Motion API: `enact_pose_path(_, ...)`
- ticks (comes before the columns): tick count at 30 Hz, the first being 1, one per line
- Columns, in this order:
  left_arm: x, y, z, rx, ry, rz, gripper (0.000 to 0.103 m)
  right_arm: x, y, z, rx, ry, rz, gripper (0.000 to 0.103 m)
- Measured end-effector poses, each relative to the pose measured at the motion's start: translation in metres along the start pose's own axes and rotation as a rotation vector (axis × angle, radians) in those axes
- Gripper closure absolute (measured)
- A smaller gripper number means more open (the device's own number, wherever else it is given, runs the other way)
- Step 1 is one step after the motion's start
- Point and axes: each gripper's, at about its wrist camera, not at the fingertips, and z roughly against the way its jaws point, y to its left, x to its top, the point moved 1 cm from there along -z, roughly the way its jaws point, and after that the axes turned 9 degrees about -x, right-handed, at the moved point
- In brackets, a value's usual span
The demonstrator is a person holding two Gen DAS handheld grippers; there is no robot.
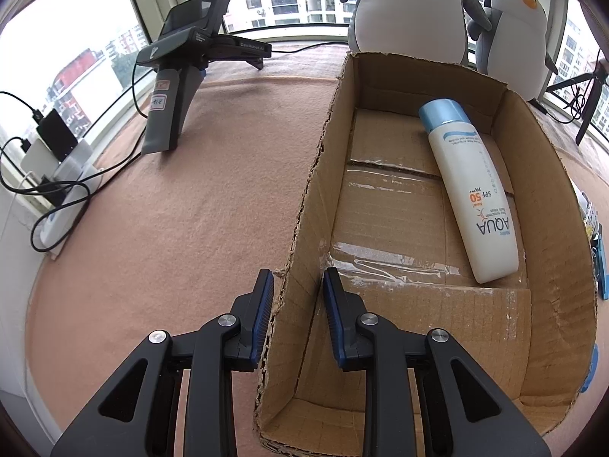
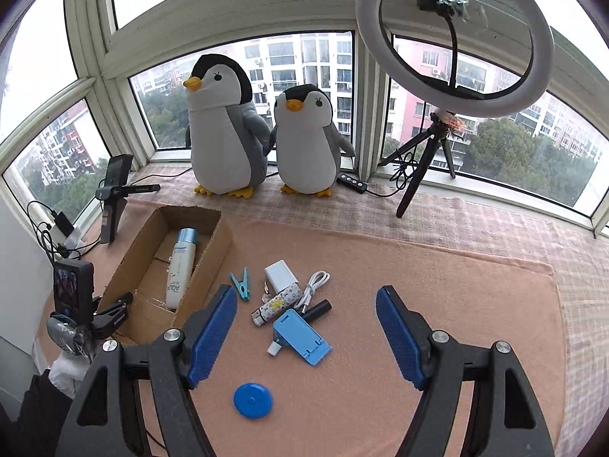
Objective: Organize rigid objects
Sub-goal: 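Move the right gripper back to the blue phone stand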
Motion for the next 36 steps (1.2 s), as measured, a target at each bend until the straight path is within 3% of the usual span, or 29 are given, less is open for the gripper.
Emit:
enact_pose_path(7,0.001,-0.002,0.000,0.008,0.003,-0.013,0.079,-0.025,-0.020,0.006,0.003,0.015,0.004,0.031)
enact_pose_path(17,0.001,-0.002,0.000,0.009,0.009,-0.011,0.079,-0.066,0.001,-0.059,0.054,0.031,0.170,0.034)
enact_pose_path(23,0.001,-0.001,0.000,0.013,0.013,-0.002,0.079,-0.076,0.010,-0.099,0.102,0.081,0.265,0.045)
enact_pose_path(36,0.002,0.000,0.000,0.018,0.027,0.010,0.079,-0.084,0.032,-0.166,0.203,0.166,0.428,0.046)
